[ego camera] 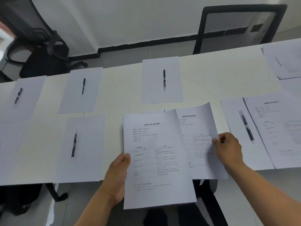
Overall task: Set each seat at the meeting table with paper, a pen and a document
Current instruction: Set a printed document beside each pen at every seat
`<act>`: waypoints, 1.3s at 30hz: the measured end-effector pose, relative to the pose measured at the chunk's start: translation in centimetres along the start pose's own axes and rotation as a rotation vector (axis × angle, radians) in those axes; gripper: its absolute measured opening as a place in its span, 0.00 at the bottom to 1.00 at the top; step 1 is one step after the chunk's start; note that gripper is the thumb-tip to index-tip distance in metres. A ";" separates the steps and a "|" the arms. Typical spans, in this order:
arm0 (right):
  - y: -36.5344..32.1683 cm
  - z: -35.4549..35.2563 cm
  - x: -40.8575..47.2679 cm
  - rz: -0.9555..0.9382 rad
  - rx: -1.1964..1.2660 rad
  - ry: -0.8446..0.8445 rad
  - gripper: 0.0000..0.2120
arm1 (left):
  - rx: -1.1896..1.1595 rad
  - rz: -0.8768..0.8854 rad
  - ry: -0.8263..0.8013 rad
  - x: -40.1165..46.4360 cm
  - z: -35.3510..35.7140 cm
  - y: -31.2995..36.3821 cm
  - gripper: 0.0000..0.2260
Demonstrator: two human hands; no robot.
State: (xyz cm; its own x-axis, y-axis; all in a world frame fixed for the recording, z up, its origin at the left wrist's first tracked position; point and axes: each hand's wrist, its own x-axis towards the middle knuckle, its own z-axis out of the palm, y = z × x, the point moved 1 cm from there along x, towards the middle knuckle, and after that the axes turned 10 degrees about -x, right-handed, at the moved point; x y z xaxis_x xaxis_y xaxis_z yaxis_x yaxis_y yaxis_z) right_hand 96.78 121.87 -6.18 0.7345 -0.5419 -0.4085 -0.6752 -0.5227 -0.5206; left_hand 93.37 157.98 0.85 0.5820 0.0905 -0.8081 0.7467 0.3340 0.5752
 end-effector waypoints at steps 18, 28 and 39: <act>-0.2 -2.2 -0.1 -0.100 -0.047 -0.006 0.07 | 0.000 0.037 -0.018 -0.7 2.3 -0.2 0.15; -4.3 -3.9 -3.1 -0.261 0.082 -0.109 0.06 | -0.010 0.079 0.015 -2.9 3.5 0.1 0.15; -8.2 -3.6 -8.3 -0.358 0.168 -0.397 0.16 | -0.091 0.134 0.050 -7.2 3.6 -0.3 0.15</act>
State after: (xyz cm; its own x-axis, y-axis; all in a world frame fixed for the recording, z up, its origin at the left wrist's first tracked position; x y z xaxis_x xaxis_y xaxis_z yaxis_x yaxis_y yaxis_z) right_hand 95.97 128.26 4.15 0.9073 -0.0434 -0.4182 -0.3823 -0.4988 -0.7778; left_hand 90.14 153.90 6.95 0.6557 0.1860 -0.7318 0.6299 0.3995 0.6660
